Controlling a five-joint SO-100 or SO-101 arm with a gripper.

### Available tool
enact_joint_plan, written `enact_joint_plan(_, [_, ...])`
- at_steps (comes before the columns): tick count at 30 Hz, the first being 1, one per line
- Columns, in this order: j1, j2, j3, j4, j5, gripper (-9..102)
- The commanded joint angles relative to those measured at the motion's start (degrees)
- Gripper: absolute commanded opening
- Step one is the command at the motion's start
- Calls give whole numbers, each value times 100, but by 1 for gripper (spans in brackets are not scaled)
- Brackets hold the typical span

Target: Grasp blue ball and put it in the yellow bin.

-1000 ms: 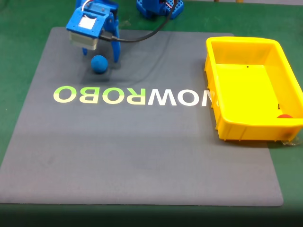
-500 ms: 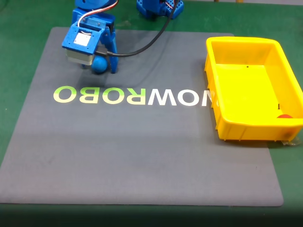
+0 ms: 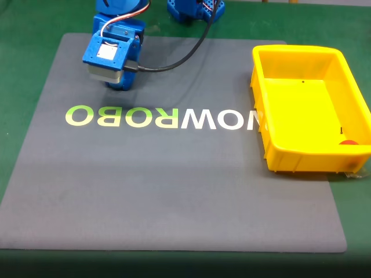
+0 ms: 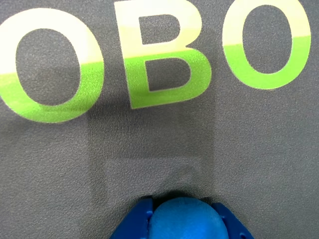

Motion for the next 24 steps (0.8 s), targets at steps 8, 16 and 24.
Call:
enact_joint_plan(8, [-53, 316, -299, -211, 70, 0])
enact_joint_plan(16, [-712, 1503, -246, -580, 299, 0])
enact_joint_plan(24, [-2373, 3015, 114, -589, 650, 0])
